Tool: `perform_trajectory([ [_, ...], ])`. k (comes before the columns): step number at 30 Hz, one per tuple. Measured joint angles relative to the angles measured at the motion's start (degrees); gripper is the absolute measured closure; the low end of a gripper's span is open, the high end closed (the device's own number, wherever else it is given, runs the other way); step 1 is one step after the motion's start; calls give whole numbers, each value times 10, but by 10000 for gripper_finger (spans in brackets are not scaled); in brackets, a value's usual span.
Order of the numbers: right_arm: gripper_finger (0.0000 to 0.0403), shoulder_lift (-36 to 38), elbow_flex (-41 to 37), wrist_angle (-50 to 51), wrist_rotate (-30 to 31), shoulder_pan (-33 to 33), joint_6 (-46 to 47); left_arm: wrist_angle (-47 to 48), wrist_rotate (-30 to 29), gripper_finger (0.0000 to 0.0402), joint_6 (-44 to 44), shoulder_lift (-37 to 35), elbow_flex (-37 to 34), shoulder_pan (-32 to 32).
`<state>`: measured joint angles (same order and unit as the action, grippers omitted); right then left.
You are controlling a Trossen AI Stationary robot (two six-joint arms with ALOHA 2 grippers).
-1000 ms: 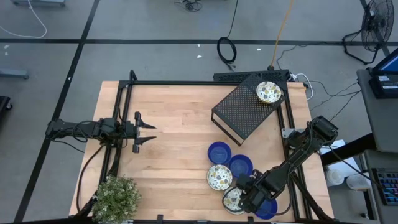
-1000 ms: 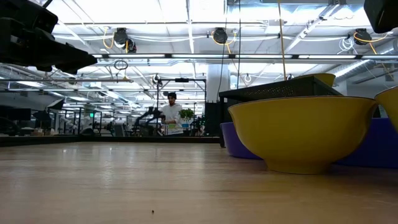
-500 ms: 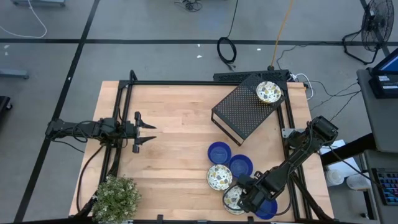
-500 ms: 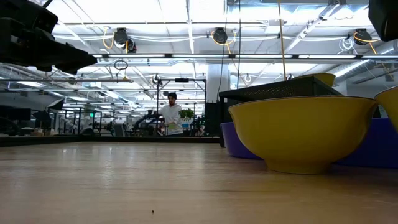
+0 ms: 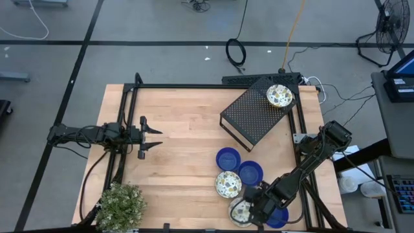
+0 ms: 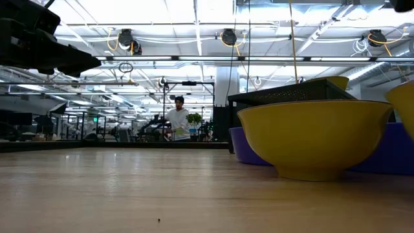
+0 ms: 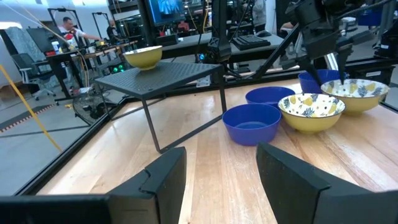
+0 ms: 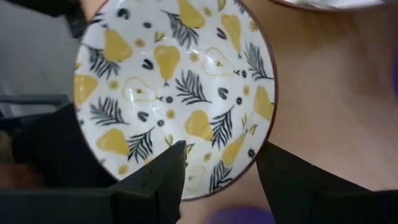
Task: Pick & Place Mini bowls
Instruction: Stack the bottom patterned yellow bowl on the patterned yellow bowl on the shelf
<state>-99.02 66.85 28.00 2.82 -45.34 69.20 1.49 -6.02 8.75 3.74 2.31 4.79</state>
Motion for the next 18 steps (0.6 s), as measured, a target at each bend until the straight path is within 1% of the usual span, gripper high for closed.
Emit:
perform_trajectory([
  [3, 222, 0, 0, -8, 0, 0, -9, 0, 0, 204, 0, 0, 0, 0],
  [8, 222, 0, 0, 9, -2, 8, 48, 0, 0, 204, 0, 0, 0, 0],
  [18, 222, 0, 0, 36, -1, 22, 116, 0, 0, 204, 0, 0, 0, 0],
])
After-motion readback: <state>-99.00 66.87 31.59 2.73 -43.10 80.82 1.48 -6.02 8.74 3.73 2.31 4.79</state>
